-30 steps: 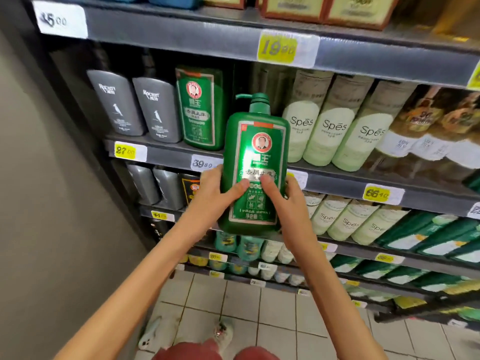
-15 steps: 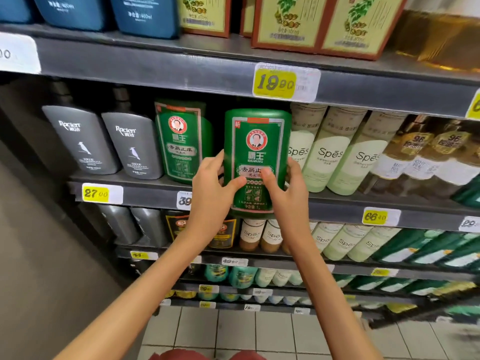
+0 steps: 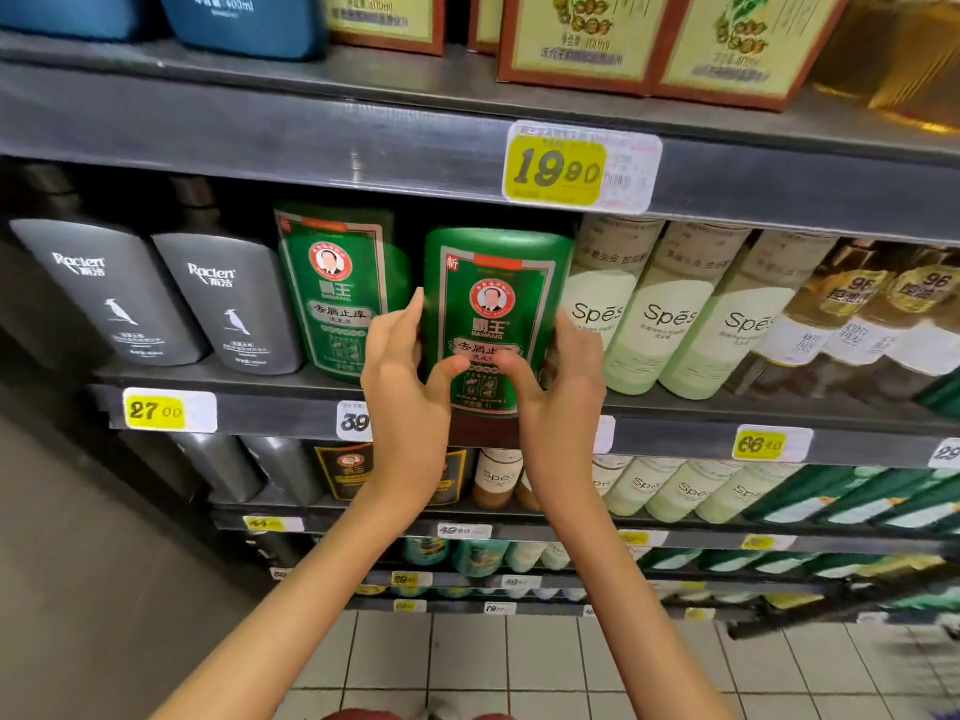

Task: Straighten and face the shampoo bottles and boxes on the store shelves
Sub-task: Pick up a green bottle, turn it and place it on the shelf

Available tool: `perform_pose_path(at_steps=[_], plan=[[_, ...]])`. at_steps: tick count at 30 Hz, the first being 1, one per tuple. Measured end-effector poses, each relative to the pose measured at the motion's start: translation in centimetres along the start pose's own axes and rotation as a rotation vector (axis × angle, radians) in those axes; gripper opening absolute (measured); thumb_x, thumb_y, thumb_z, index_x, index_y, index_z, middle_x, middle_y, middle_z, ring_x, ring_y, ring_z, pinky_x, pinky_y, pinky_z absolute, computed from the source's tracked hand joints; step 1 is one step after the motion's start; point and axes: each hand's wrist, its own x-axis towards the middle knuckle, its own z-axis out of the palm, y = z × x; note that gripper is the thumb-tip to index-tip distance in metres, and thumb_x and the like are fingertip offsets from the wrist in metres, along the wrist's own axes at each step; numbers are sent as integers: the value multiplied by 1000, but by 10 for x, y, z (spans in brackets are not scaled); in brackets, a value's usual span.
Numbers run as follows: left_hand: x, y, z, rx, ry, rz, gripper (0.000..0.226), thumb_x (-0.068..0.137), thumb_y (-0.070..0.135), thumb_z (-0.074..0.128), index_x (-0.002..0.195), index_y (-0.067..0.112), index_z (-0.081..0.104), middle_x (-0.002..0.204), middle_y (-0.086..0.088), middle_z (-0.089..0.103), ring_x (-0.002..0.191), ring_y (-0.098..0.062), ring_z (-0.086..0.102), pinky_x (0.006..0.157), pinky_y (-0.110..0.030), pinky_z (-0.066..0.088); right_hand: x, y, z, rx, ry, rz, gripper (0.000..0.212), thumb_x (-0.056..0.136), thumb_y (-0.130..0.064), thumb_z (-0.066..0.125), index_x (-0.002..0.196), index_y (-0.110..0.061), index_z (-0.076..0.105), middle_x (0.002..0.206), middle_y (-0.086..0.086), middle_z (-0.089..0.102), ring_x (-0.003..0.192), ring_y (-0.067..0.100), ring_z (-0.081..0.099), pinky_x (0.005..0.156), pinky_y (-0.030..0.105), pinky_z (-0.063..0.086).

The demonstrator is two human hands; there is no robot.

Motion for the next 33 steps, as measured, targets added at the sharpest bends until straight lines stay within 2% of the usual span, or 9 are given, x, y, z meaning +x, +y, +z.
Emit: perform_pose_path(at_steps=[6, 10, 12, 15, 18, 20, 25, 30, 33], plan=[[3, -8, 13, 55, 69, 55, 45, 88, -3, 57, 131, -1, 43, 113, -7, 44, 110, -18, 51, 96, -35, 47, 0, -2, 14, 107, 123, 70, 44, 86, -13, 68, 125, -5, 50, 107, -2, 45, 106, 18, 51, 92, 27, 44], [-3, -10, 15, 144, 28, 92, 50, 87, -2, 58, 132, -3, 37, 114, -2, 36, 111, -12, 48, 96, -18, 43, -4, 1, 21, 126, 214, 61, 41, 86, -14, 68, 122, -8, 51, 104, -6, 45, 102, 14, 52, 89, 14, 42], [-11, -12, 13, 190, -34, 51, 53, 86, -1, 59, 133, -2, 35, 118, -6, 38, 115, -16, 48, 99, -27, 45, -9, 5, 20, 131, 199, 93, 44, 86, -16, 69, 125, -8, 50, 106, -3, 46, 103, 10, 51, 90, 13, 41], [-21, -13, 14, 265, -85, -55, 56, 87, 6, 61, 135, -2, 33, 124, -13, 41, 119, -22, 46, 102, -39, 43, -22, 13, 16, 156, 116, 163, 45, 88, -12, 65, 129, -9, 48, 115, -1, 48, 110, 10, 49, 99, 22, 42], [-19, -13, 23, 291, -93, -154, 62, 88, 7, 59, 141, 0, 27, 132, -14, 40, 127, -22, 40, 108, -28, 32, -31, 19, 9, 128, 45, 177, 48, 92, -7, 58, 138, -11, 43, 129, 3, 48, 122, 13, 46, 104, 34, 39], [-15, -14, 28, 299, -77, -229, 66, 88, 7, 59, 143, 2, 22, 139, -13, 37, 132, -21, 34, 103, -16, 21, -30, 21, 7, 125, 12, 189, 50, 93, -4, 54, 140, -12, 41, 134, 5, 47, 127, 14, 44, 105, 34, 38], [-11, -17, 30, 353, -69, -190, 65, 89, 9, 59, 142, -1, 23, 137, -14, 39, 132, -21, 34, 99, -13, 19, -23, 21, 7, 119, -69, 193, 54, 92, -1, 54, 142, -10, 37, 122, -8, 44, 120, 4, 41, 100, 7, 33], [-14, -21, 33, 381, -52, -137, 65, 89, 7, 57, 143, -2, 22, 134, -15, 39, 130, -22, 34, 101, -12, 14, -20, 22, 4, 90, -99, 211, 53, 91, -2, 55, 141, -7, 39, 127, 8, 47, 119, 15, 44, 100, 35, 40], [-15, -18, 36, 401, -16, -134, 65, 88, 4, 57, 142, -3, 21, 129, -16, 39, 124, -23, 35, 102, -14, 16, -18, 24, 3, 76, -111, 218, 51, 91, -4, 55, 140, -6, 41, 128, 10, 47, 119, 14, 44, 100, 34, 39]])
